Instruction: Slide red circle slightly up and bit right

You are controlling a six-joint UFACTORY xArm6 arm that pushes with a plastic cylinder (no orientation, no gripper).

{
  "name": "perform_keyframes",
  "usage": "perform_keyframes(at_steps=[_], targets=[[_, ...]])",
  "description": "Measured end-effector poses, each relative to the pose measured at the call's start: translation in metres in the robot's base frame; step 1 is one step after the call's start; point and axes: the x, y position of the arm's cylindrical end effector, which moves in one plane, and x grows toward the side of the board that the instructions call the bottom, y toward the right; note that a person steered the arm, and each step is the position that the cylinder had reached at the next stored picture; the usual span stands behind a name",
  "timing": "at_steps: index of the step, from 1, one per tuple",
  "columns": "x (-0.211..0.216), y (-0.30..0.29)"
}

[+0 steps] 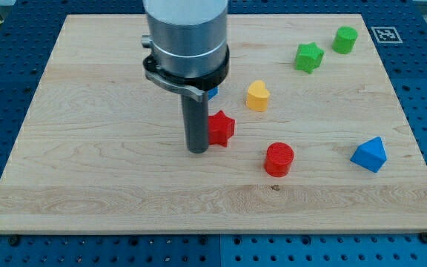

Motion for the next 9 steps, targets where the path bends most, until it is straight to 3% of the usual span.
perform_keyframes(at_steps=[1, 3, 5, 9], targets=[[0.000, 0.009], [0.063, 0.072], [0.062, 0.106], [0.062, 0.065]])
